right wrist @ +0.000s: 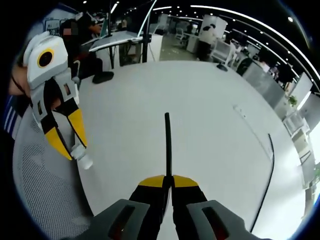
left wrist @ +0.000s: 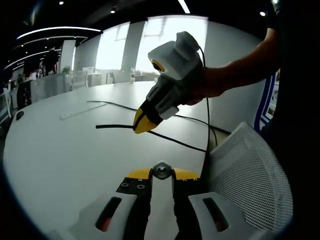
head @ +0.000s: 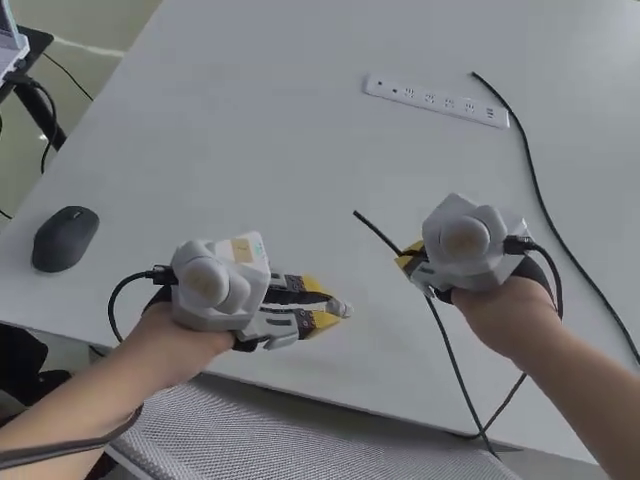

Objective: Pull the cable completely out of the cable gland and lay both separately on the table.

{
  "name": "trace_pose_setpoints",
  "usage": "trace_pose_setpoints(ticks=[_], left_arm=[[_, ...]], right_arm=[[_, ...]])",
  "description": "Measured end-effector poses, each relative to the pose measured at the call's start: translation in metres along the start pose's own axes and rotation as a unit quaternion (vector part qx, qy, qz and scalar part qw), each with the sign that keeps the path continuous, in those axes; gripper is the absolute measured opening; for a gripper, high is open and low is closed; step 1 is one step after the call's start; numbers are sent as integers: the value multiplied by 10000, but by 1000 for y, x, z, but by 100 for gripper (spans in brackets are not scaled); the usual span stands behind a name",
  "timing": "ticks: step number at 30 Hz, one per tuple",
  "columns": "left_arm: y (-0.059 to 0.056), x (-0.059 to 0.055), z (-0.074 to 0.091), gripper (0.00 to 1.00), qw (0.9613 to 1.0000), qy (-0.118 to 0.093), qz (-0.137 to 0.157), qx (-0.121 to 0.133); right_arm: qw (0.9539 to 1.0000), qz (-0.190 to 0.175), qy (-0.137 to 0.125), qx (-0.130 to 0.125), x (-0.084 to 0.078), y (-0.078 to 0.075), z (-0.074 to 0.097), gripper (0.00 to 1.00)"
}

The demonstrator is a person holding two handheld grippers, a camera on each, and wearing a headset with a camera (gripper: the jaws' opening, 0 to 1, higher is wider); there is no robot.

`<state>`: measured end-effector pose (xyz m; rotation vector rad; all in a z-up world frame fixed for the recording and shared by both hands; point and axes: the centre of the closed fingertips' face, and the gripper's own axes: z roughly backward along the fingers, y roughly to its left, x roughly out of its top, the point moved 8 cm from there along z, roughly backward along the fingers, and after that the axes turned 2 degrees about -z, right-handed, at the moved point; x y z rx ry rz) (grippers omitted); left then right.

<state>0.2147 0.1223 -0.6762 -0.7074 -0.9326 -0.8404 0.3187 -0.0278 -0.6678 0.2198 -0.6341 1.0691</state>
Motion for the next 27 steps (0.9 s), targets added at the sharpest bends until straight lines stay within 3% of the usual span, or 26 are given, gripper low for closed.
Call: trace_pose_setpoints(ticks=[19, 27], left_arm=[[17, -31, 4, 16, 9996, 99, 258, 89], [18, -43, 3, 16, 9992, 173, 368, 42]], right_arm=[[9987, 326, 104, 386, 36, 7, -56, 0], [9972, 503, 113, 546, 49, 17, -78, 0]])
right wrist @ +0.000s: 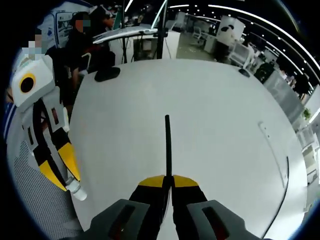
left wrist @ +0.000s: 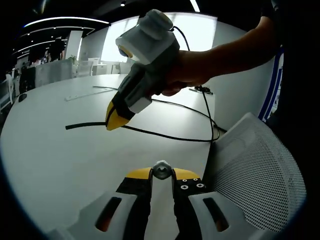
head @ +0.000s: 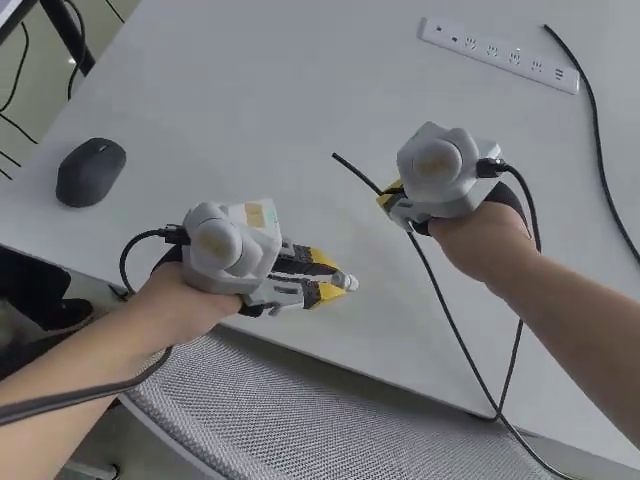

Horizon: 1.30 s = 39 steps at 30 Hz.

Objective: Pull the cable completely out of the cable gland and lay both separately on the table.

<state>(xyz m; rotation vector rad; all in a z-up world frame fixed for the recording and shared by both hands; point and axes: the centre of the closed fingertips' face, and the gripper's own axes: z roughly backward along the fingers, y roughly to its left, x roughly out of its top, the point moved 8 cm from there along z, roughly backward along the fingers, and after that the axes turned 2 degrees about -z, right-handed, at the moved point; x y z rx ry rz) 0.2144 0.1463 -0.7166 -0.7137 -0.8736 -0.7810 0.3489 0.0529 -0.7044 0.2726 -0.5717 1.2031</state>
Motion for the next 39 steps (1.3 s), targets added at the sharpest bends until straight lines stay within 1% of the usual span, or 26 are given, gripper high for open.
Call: trace_pose_setpoints(ticks=[5, 9, 10, 13, 15, 16, 17, 19, 22, 23, 24, 25, 26, 28, 31, 32, 33, 34, 35, 39], left_arm=[[7, -2, 2, 16, 10000, -5, 20, 27], [15, -12, 4, 16, 9999, 115, 37, 24], [18, -17, 4, 16, 9999, 137, 84, 22], [24, -27, 5, 16, 9997, 199, 159, 58], [27, -30, 6, 16, 9995, 253, 179, 94], [27, -31, 7, 16, 9995, 251, 180, 114], [29, -32, 7, 16, 9993, 241, 243, 144], [30, -33, 7, 16, 9992, 212, 267, 210], [30, -33, 7, 16, 9990, 170, 327, 263], [31, -34, 6, 16, 9989, 175, 335, 288], [32, -36, 5, 16, 9985, 275, 322, 347], [32, -36, 5, 16, 9984, 308, 317, 347], [31, -36, 5, 16, 9985, 293, 332, 330], [30, -34, 6, 16, 9986, 257, 330, 337], [30, -36, 6, 16, 9981, 367, 289, 400], [30, -37, 6, 16, 9978, 388, 329, 416], [31, -37, 6, 16, 9978, 392, 329, 428], [31, -38, 6, 16, 9976, 402, 322, 453], [31, -38, 6, 16, 9975, 419, 317, 468], [32, -40, 5, 16, 9972, 470, 325, 487]], right_arm=[[9999, 88, -64, 91, 12, 1, -13, 0], [9997, 133, -124, 174, 21, 1, -25, 0], [9996, 145, -137, 222, 24, 2, -30, 0], [9992, 171, -148, 336, 31, 6, -39, 0], [9986, 299, -142, 423, 34, 10, -45, 0], [9982, 332, -110, 478, 35, 12, -49, 0], [9978, 398, -100, 515, 36, 14, -51, 0], [9960, 633, -83, 629, 38, 19, -57, 0], [9942, 792, -77, 722, 41, 24, -64, 0], [9933, 872, -40, 754, 42, 26, -67, 0], [9926, 931, -26, 777, 43, 28, -69, 0], [9919, 995, -19, 793, 43, 29, -72, 0], [9915, 1020, -10, 806, 44, 30, -73, 0], [9913, 998, 6, 861, 43, 30, -77, 0], [9912, 982, 40, 887, 42, 31, -80, 0], [9911, 975, 49, 906, 41, 31, -81, 0], [9910, 984, 55, 906, 41, 32, -81, 0], [9909, 994, -3, 911, 42, 31, -81, 0], [9912, 969, 35, 901, 41, 31, -80, 0], [9915, 916, 0, 921, 43, 30, -81, 0]])
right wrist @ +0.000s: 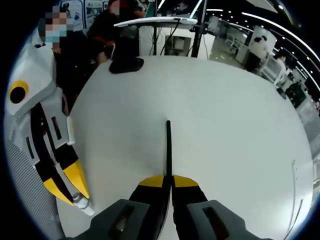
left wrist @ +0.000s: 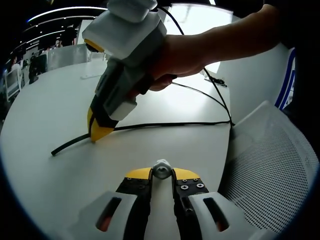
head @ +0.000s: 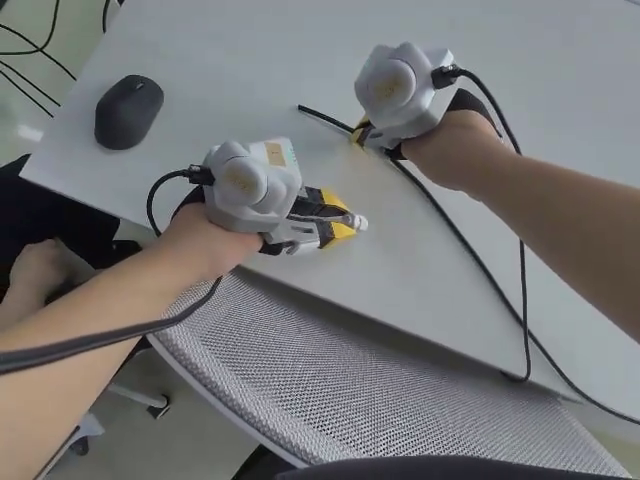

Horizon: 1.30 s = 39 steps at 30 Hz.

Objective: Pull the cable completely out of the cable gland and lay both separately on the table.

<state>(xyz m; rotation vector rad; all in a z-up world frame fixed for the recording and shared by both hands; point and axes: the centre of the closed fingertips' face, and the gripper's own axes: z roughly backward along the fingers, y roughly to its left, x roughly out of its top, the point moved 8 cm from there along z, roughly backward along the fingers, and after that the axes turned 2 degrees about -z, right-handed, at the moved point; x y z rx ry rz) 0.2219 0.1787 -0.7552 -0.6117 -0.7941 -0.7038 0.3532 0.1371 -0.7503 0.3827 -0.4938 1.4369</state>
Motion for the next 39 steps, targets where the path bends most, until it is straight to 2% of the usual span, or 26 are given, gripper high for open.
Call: trace_pose_setpoints(ticks=[27, 36, 39], left_arm=[[3, -6, 3, 16, 9994, 294, -4, 158], [2, -6, 2, 16, 9994, 306, 11, 132], [3, -6, 2, 17, 9994, 315, 13, 140]], right_arm=[[10000, -41, -19, -55, -1, -2, -4, 1], [9999, -122, -30, -110, -1, -3, -6, 2], [9997, -173, -100, -169, -1, -3, -4, 5]])
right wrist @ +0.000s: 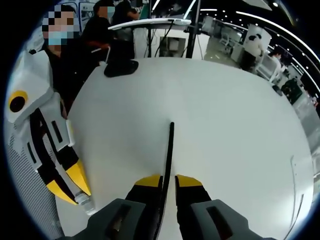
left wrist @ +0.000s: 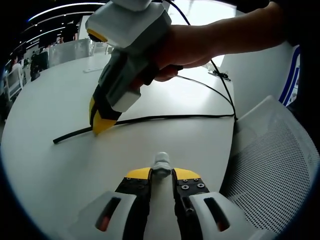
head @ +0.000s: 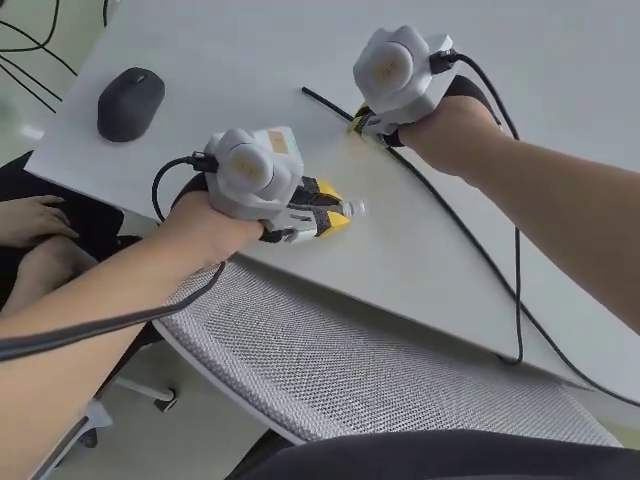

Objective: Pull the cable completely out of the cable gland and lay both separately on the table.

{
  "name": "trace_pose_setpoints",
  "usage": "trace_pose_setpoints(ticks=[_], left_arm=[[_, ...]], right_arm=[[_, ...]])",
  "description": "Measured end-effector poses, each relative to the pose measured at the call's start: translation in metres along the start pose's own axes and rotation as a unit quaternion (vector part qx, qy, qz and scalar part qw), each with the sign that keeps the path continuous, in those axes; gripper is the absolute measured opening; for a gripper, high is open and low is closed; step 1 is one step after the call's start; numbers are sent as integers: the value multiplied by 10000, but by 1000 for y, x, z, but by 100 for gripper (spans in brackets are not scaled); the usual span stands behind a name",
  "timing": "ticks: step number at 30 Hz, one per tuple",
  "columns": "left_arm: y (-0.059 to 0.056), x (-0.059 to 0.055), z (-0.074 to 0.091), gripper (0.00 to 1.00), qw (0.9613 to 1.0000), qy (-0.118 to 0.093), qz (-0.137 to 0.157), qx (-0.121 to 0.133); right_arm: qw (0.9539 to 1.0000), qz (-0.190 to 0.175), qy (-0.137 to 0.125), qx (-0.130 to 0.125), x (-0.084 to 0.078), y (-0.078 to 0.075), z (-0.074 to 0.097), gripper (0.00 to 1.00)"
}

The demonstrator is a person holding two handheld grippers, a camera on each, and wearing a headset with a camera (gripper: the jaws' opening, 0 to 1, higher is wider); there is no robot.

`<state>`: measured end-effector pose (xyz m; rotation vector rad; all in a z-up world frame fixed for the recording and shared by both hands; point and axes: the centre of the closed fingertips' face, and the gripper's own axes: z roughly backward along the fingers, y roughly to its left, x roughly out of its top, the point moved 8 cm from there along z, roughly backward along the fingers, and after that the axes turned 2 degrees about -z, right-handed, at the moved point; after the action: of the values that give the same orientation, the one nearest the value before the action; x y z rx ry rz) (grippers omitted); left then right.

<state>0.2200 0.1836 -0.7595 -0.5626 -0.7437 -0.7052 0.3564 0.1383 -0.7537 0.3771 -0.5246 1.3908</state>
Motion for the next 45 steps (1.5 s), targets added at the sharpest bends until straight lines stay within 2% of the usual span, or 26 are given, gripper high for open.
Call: trace_pose_setpoints(ticks=[7, 11, 19, 20, 25, 28, 30, 34, 37, 43, 45], left_arm=[[1, 0, 0, 20, 10000, 6, -29, 32], [2, -1, 0, 23, 10000, 27, -6, 59], [3, 2, 3, 28, 9999, -7, 30, 116], [3, 2, 3, 28, 9999, -6, 17, 122], [1, 4, 4, 32, 9998, 77, -109, 136], [-1, 8, 8, 32, 9999, -12, -28, 129], [-3, 11, 10, 36, 10000, -48, -28, 72], [-9, 13, 13, 39, 9999, -3, -129, 25], [-12, 16, 19, 42, 9999, -32, -104, 20], [-21, 18, 29, 46, 9999, -52, -73, -50], [-23, 20, 31, 48, 10000, -49, -4, -66]], right_arm=[[9997, -163, -151, -61, 1, -4, 8, 12], [9990, -332, -299, -61, 3, -5, 23, 20], [9970, -544, -534, -123, 2, -4, 57, 26], [9965, -592, -577, -114, 1, -4, 57, 27], [9936, -770, -814, -135, 0, -2, 81, 32], [9893, -975, -1078, -101, 1, 1, 100, 36], [9866, -1096, -1203, -96, -1, 2, 112, 37], [9805, -1320, -1452, -137, -6, 4, 132, 40], [9778, -1351, -1582, -251, -11, 4, 148, 42], [9648, -1667, -1975, -484, -23, 10, 182, 46], [9620, -1739, -2026, -565, -30, 13, 192, 47]])
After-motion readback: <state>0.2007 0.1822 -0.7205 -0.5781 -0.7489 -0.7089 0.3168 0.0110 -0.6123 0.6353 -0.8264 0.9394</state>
